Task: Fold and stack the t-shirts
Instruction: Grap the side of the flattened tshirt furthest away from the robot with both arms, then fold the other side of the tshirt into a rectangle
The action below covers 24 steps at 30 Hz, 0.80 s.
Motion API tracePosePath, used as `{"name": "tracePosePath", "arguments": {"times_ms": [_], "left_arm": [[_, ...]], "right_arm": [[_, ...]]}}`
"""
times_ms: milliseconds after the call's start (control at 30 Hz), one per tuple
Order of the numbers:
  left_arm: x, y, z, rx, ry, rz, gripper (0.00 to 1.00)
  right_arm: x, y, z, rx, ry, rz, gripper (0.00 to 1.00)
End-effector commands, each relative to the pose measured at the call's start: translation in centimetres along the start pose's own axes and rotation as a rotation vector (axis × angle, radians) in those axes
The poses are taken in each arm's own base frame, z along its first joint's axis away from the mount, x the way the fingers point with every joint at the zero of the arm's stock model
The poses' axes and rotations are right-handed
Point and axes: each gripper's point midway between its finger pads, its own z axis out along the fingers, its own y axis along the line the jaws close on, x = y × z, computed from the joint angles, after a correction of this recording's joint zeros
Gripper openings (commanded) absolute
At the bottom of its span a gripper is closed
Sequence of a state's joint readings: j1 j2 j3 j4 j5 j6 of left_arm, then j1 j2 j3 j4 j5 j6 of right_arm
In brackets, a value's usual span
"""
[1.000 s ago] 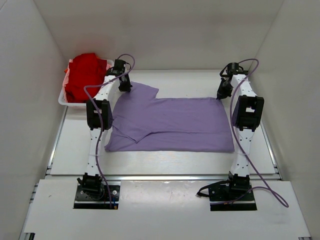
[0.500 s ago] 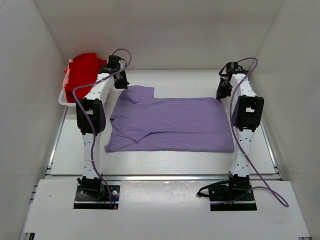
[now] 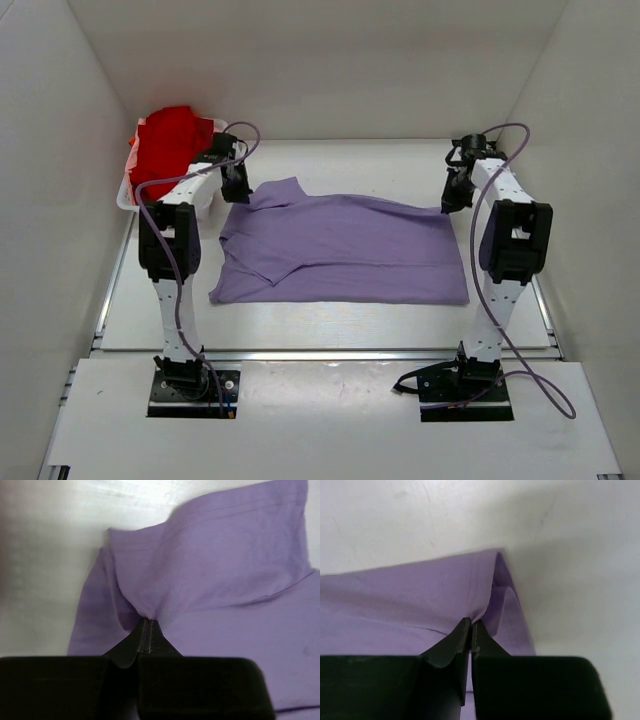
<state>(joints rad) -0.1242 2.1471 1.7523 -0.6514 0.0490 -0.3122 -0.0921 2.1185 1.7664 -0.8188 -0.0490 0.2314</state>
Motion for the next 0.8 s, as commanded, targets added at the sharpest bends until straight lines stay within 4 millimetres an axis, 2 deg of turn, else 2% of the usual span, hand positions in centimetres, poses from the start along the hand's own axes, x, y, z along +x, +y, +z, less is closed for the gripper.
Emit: {"name": "tracePosePath", "arguments": {"times_ms": [0,200,233,267,333,467,567,767], "left_arm": [[-3.0,-0.3,-5.1,0.045,-0.135,0.023,0.00],[-0.5,0.5,-6.6,0.041,-0.117,0.025,0.00],[-0.3,0.4,-7.1,0.039,-0.125,0.030,0.00],[0.3,0.5,-7.2,0.045,-0.117,0.028,0.00],[1.5,1.1,-7.8,0.034,-0.103,0.031,0.00],[2.6,1.0,-9.4,0.046,-0.109,0.041,0.00],[4.4,1.4,-9.6,0.033,-0.082,0.046,0.00],[6.0,2.3,-10.0,0.027,-0.063,0.043,0.00]], "right_arm": [[-0.7,-1.5,-3.0,-0.004,-0.114,-0.001,0.00],[2.0,-2.5,-3.3,0.001,-0.094,-0.015,0.00],[1.6,-2.6,-3.8,-0.005,-0.113,-0.008,0.00],[2.4,-2.5,-3.5,-0.007,-0.095,-0.017,0.00],[2.8,-3.0,-3.9,-0.005,-0.102,-0.009,0.00],[3.7,-3.3,-4.1,-0.006,-0.098,-0.008,0.00],[4.6,-3.7,-4.3,-0.003,-0.096,-0.002,0.00],[6.1,-4.8,-4.7,0.014,-0.086,0.011,0.00]]}}
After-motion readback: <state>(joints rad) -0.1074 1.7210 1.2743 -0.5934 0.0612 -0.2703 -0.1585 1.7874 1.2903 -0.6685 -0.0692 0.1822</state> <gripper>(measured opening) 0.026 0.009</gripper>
